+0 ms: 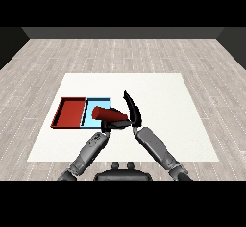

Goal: Pick the red can and put it in the red box

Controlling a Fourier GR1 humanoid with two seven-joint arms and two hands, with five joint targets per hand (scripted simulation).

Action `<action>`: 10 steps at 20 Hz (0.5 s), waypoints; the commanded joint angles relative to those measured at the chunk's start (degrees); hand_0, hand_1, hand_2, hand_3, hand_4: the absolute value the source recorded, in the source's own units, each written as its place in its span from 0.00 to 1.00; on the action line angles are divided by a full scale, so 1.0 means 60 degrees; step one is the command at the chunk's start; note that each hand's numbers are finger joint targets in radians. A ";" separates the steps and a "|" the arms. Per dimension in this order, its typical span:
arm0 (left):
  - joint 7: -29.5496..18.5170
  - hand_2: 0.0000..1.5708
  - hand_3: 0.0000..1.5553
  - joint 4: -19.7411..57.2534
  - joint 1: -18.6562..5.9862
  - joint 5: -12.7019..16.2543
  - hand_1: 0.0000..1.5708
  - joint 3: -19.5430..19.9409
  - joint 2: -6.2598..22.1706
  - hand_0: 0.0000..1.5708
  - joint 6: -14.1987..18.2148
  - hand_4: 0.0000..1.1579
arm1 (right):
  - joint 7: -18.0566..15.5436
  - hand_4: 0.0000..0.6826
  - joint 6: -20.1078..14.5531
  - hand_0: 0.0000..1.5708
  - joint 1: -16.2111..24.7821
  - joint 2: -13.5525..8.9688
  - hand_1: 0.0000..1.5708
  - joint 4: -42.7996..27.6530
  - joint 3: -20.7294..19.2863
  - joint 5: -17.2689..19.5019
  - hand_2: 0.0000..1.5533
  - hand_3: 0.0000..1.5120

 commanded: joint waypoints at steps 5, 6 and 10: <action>-0.0359 1.00 0.95 -0.0043 0.0351 -0.0105 1.00 0.0855 0.0675 1.00 -0.0837 0.98 | 0.1189 0.00 0.0522 0.00 0.0683 -0.1315 0.00 -0.2608 -0.1312 -0.0131 0.00 0.00; -0.0419 1.00 0.95 0.0051 0.0188 -0.0347 1.00 0.0797 0.0535 1.00 -0.0445 0.98 | 0.0971 0.00 0.0214 0.00 0.1966 -0.1562 0.00 -0.3856 -0.0704 0.0160 0.00 0.00; 0.0730 1.00 0.95 -0.0796 -0.0051 -0.0943 1.00 0.1006 0.1741 1.00 -0.0111 0.98 | 0.0347 0.00 0.0790 0.00 0.2756 -0.2029 0.00 -0.3697 -0.1667 -0.0301 0.00 0.00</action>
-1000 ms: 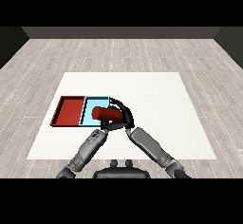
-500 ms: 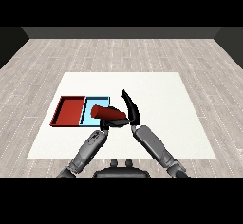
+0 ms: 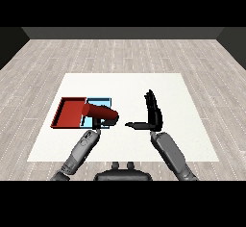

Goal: Pick the red can and put it in the red box

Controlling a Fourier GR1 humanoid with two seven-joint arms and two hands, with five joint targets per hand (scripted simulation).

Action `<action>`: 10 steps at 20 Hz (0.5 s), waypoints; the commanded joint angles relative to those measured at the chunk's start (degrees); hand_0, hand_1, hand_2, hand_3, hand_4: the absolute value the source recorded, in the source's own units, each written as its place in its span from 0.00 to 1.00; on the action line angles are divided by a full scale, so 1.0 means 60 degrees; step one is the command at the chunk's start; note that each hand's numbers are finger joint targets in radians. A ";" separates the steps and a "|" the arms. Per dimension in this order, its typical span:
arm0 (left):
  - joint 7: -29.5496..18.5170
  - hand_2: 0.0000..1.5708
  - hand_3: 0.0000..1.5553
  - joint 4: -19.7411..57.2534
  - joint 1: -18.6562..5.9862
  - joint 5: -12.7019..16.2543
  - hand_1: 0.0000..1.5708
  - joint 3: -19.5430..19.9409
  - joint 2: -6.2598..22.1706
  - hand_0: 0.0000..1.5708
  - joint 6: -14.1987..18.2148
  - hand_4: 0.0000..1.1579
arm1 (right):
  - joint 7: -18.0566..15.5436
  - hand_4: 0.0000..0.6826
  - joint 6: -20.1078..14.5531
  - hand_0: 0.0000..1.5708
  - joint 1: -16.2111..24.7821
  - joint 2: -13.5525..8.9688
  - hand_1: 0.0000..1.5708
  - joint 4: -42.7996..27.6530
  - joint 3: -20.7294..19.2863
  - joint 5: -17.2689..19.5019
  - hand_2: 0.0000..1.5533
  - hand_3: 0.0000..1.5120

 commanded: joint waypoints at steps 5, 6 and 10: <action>0.0789 1.00 0.95 -0.0260 0.0211 -0.0646 1.00 0.0747 0.1849 1.00 0.0056 0.96 | -0.1013 0.00 0.0513 0.00 0.2848 -0.1058 0.00 -0.0744 -0.1004 -0.0279 0.00 0.00; 0.0605 0.99 0.94 0.0344 -0.0107 -0.0411 1.00 0.1251 0.2327 1.00 -0.0413 0.96 | -0.1133 0.00 0.1041 0.00 0.3251 -0.1464 0.00 -0.0819 -0.1518 -0.0823 0.00 0.00; 0.1049 0.99 0.94 0.1434 -0.0664 -0.0424 1.00 0.2009 0.2954 1.00 -0.0687 0.94 | -0.0938 0.00 0.1294 0.00 0.2861 -0.1667 0.00 -0.0326 -0.2048 -0.0819 0.00 0.00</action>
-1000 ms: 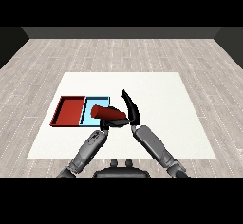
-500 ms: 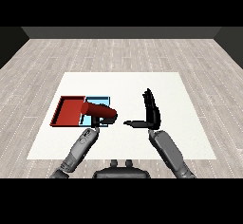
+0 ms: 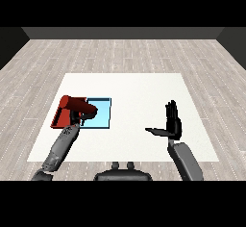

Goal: Pick the red can and put it in the red box

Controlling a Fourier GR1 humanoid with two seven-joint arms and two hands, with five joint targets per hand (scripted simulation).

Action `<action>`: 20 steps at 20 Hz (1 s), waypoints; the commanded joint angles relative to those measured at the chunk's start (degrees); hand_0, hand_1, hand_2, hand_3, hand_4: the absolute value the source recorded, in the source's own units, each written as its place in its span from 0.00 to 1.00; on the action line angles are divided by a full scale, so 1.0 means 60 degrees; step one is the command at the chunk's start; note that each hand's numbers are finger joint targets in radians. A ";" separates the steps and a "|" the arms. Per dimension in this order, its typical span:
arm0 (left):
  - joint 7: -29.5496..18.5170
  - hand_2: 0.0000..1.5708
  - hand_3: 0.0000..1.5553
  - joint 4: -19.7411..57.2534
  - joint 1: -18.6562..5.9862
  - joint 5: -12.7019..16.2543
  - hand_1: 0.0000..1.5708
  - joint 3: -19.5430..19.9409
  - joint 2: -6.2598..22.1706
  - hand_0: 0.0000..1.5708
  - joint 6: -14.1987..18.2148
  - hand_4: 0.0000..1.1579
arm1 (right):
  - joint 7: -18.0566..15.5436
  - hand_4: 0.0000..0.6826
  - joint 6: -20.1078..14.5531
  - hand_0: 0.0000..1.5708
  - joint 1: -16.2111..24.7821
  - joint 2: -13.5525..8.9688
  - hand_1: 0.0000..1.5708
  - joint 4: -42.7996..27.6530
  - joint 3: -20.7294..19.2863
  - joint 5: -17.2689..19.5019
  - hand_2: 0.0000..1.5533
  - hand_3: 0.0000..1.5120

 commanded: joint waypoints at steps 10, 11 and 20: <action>-0.0398 1.00 0.95 0.6371 -0.2636 -0.0314 1.00 0.1720 0.0926 1.00 -0.1359 0.93 | 0.0526 0.00 -0.0307 0.00 0.0020 -0.0134 0.00 0.0644 -0.0631 0.0492 0.00 0.00; -0.0832 0.99 0.95 0.6871 -0.2609 -0.0447 1.00 0.1826 0.0808 1.00 -0.0933 0.92 | 0.0086 0.00 0.0257 0.00 0.0215 -0.0342 0.00 0.1272 -0.0916 0.0258 0.00 0.00; 0.0826 0.45 0.00 0.9917 -0.3947 -0.1176 0.41 0.1499 0.0775 0.41 -0.1016 0.56 | -0.0016 0.00 0.0497 0.00 -0.1008 0.0177 0.00 0.2619 -0.1035 0.0116 0.00 0.00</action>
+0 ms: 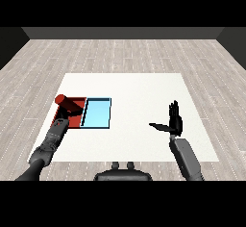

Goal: Pick the red can and put it in the red box

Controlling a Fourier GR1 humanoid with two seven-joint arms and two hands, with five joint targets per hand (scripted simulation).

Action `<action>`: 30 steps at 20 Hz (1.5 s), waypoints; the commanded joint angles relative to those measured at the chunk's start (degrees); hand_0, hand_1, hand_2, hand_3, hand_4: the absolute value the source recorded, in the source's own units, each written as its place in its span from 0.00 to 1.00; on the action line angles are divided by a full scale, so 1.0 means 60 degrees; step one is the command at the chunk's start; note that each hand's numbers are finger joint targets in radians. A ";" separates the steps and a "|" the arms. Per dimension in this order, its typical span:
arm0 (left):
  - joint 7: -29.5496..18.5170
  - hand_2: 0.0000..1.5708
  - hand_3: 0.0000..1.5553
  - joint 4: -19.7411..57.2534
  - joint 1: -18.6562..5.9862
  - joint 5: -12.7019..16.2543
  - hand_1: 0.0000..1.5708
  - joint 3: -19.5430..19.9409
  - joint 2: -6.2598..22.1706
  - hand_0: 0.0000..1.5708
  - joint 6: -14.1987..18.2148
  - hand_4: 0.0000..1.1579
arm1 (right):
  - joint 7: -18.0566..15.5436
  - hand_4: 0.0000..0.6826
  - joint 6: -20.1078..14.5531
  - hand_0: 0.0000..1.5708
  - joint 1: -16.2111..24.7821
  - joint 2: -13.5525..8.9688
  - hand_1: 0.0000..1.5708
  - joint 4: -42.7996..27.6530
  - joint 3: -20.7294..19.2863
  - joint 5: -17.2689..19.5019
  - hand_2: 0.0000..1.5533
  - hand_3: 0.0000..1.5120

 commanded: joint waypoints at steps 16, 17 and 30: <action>0.1413 0.00 0.00 0.1984 -0.0194 -0.0118 0.00 0.0235 0.0554 0.00 -0.1328 0.00 | -0.0466 0.00 0.0200 0.00 -0.0396 0.0558 0.00 0.0525 -0.0304 -0.0078 0.00 0.00; 0.1472 0.00 0.00 0.1931 -0.0347 -0.0159 0.00 0.0201 0.0592 0.00 -0.1441 0.00 | -0.0496 0.00 0.0555 0.00 -0.0513 0.0126 0.00 0.0736 -0.0780 -0.0328 0.00 0.00; -0.2804 0.74 0.00 -0.1205 0.0229 0.1515 0.70 0.1731 0.0379 0.70 -0.2937 0.00 | -0.0798 0.00 0.1244 0.00 -0.0275 0.0417 0.00 0.0262 -0.0283 -0.0246 0.00 0.00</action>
